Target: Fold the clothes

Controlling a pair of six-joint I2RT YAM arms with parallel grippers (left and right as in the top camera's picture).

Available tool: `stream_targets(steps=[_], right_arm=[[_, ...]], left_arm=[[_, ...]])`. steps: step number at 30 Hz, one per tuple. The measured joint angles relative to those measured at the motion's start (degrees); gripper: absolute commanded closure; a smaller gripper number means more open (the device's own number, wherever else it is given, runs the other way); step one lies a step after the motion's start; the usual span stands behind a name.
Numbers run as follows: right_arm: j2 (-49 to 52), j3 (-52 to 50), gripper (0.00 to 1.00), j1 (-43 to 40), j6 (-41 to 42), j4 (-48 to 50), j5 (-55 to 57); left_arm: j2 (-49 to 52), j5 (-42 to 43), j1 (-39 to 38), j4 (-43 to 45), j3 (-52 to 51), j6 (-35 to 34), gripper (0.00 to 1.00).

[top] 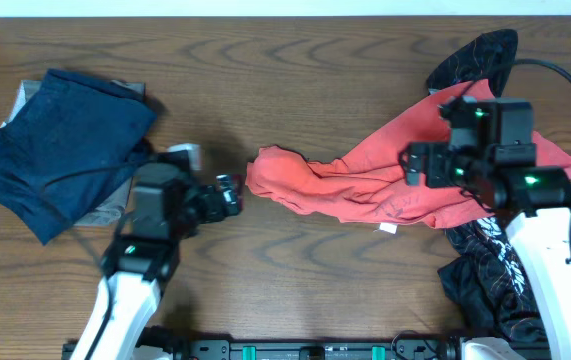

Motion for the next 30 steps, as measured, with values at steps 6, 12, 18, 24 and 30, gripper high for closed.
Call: stream_targets(steps=[6, 12, 18, 24, 30], right_arm=[[0.0, 0.0, 0.01, -6.1, 0.1, -4.9, 0.7], [0.0, 0.0, 0.01, -8.5, 0.2, -6.6, 1.0], [0.0, 0.0, 0.01, -8.5, 0.2, -7.2, 1.0], [0.0, 0.0, 0.01, -8.5, 0.2, -7.2, 1.0], [0.0, 0.0, 0.01, -8.5, 0.2, -7.1, 1.0]], left_arm=[[15.4, 1.4, -11.3, 10.4, 0.0, -5.9, 0.02], [28.8, 2.1, -20.6, 23.9, 0.1, -13.8, 0.02], [35.9, 2.2, -24.8, 38.0, 0.7, -17.3, 0.40], [37.4, 1.9, -22.9, 45.6, 0.6, -17.5, 0.94], [29.0, 3.3, -18.2, 47.0, 0.9, -17.0, 0.94]])
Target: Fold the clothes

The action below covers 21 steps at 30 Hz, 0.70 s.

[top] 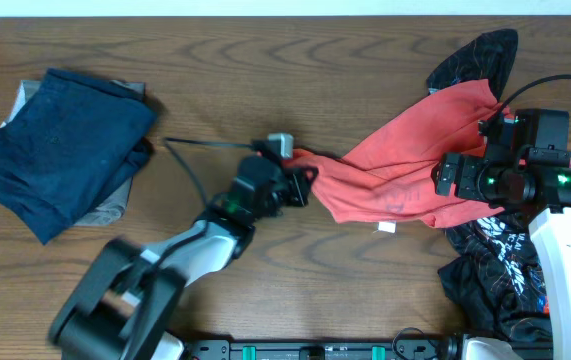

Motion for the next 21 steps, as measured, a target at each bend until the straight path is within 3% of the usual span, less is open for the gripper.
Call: stream_targets(steps=[4, 7, 11, 18, 21], right_arm=[[0.0, 0.0, 0.01, 0.0, 0.0, 0.1, 0.0], [0.0, 0.0, 0.01, 0.0, 0.0, 0.1, 0.3], [0.0, 0.0, 0.01, 0.0, 0.0, 0.1, 0.9], [0.0, 0.0, 0.01, 0.0, 0.0, -0.1, 1.3], [0.1, 0.0, 0.32, 0.0, -0.6, -0.9, 1.2]], left_arm=[[-10.6, 0.2, 4.7, -11.7, 4.8, 4.4, 0.94], [-18.3, -2.4, 9.9, -28.2, 12.6, 10.8, 0.94], [-22.6, -6.4, 17.0, -43.2, 20.8, 18.4, 0.94], [-20.5, -9.5, 29.2, -51.9, 23.1, 23.7, 0.94], [-17.2, -10.3, 31.9, -51.7, 23.1, 25.1, 0.94]])
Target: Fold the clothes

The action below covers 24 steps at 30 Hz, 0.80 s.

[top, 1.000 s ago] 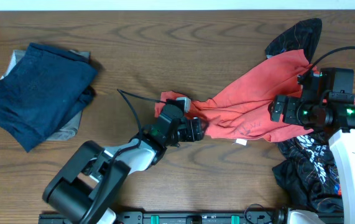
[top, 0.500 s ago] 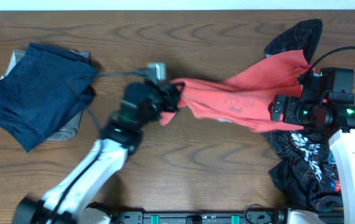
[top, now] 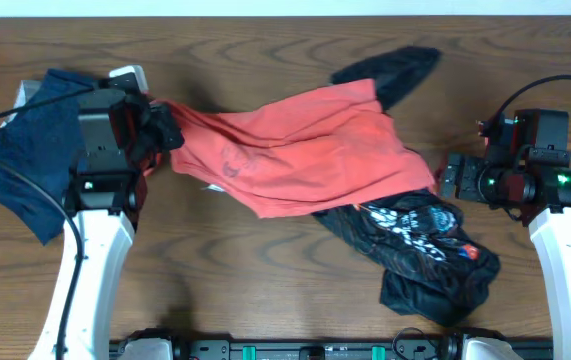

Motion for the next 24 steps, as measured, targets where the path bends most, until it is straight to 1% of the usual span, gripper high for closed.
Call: stream_targets(steps=[3, 6, 7, 10, 13, 17, 20, 21, 22, 24], right_arm=[[1.1, 0.0, 0.36, 0.1, -1.2, -2.3, -1.5], [4.3, 0.0, 0.54, 1.2, -5.2, -4.1, -5.3], [5.6, 0.0, 0.56, 2.1, -6.6, -4.5, -6.6], [10.4, 0.0, 0.57, 6.2, -9.8, -4.8, -9.9], [16.0, 0.0, 0.56, 12.2, -13.5, -3.3, -12.5], [23.4, 0.0, 0.55, 21.1, -17.6, 1.5, -14.5], [28.7, 0.0, 0.55, 27.1, -19.5, 7.5, -14.5], [30.2, 0.0, 0.60, 28.6, -19.8, 9.4, -14.3], [31.6, 0.0, 0.71, 30.1, -20.3, 11.7, -13.9], [33.5, 0.0, 0.72, 31.8, -19.9, 15.6, -11.9]], left_arm=[[2.4, -0.6, 2.0, 0.4, 0.0, 0.7, 0.94], [3.2, -1.0, 3.2, 0.5, 0.0, 0.9, 0.94], [3.3, -1.1, 3.4, 0.6, 0.0, 0.9, 0.94], [3.2, -1.1, 3.5, 1.2, 0.0, 0.9, 0.94], [3.0, -1.1, 3.5, 1.3, 0.0, 0.9, 0.94], [2.3, -1.1, 3.5, 1.6, 0.0, 0.9, 0.94], [1.9, -1.1, 3.5, 1.8, 0.2, 0.9, 0.94], [1.9, -1.1, 3.5, 1.9, 0.2, 0.9, 0.94], [1.9, -1.1, 3.5, 1.9, 0.2, 0.9, 0.94], [1.9, -1.1, 3.5, 1.8, 0.2, 0.9, 0.94]])
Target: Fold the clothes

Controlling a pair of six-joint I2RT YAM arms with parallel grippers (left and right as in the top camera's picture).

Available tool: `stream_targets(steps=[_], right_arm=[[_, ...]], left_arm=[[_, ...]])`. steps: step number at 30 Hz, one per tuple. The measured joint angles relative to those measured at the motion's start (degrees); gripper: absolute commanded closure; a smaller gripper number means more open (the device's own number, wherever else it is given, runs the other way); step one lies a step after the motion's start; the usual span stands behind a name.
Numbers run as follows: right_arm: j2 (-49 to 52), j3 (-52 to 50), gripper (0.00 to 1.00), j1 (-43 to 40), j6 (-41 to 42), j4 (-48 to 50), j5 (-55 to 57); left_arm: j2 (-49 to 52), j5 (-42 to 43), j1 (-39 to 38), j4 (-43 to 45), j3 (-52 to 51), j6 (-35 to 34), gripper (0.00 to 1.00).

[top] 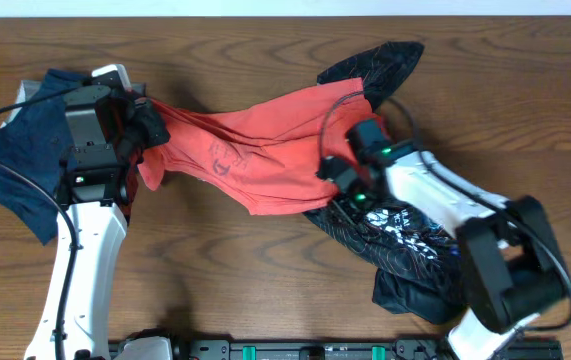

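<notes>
A red shirt (pixel 265 150) lies stretched across the middle of the table. Its left end is bunched in my left gripper (pixel 155 132), which is shut on it beside the navy stack. My right gripper (pixel 332 175) has reached in to the shirt's lower right edge, where red cloth meets a black patterned garment (pixel 415 235). Its fingers are too dark against the cloth to tell whether they are open or shut. The black garment runs under the red shirt's right end, from the far edge (pixel 385 62) down to the near right.
A folded stack of navy clothes (pixel 20 165) sits at the far left, partly under my left arm. Cables trail from both arms. Bare wooden table (pixel 215 270) shows in front of the shirt and along the far edge.
My right arm has swung from the right side of the table to the shirt's lower right edge. My left gripper still holds the shirt's left end in nearly the same place.
The red shirt first lay bunched at the right on the black garment, my left gripper short of its left tip. Then the left gripper was at that tip. Later the shirt was at the far left, the black garment drawn along. Now my right gripper is at the shirt.
</notes>
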Motion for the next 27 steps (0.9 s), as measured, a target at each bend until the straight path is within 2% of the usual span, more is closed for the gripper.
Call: stream_targets(steps=[4, 6, 9, 14, 18, 27], right_arm=[[1.5, 0.5, 0.68, 1.0, 5.2, 3.6, 8.1], [1.5, 1.0, 0.62, 0.4, 8.9, 3.1, 13.7], [1.5, 1.3, 0.62, -2.9, 13.0, 1.6, 21.7], [1.5, 1.8, 0.60, -17.3, 20.8, -1.8, 30.8], [1.6, 1.8, 0.59, -32.0, 24.9, -3.4, 35.4], [1.5, 2.0, 0.55, -55.8, 32.6, -9.0, 34.7]], left_arm=[[0.0, 0.0, 0.0, -0.2, 0.0, 0.0, 0.94], [0.0, 0.0, 0.0, -0.1, 0.0, 0.4, 0.94], [0.0, -0.7, 0.0, -0.2, 0.0, 1.1, 0.94], [0.0, -2.0, 1.9, -0.2, 0.0, 1.5, 0.94], [0.0, -2.8, 3.3, -0.6, 0.0, 1.9, 0.94], [0.0, -1.6, 3.0, -0.9, 0.0, 2.5, 0.94]])
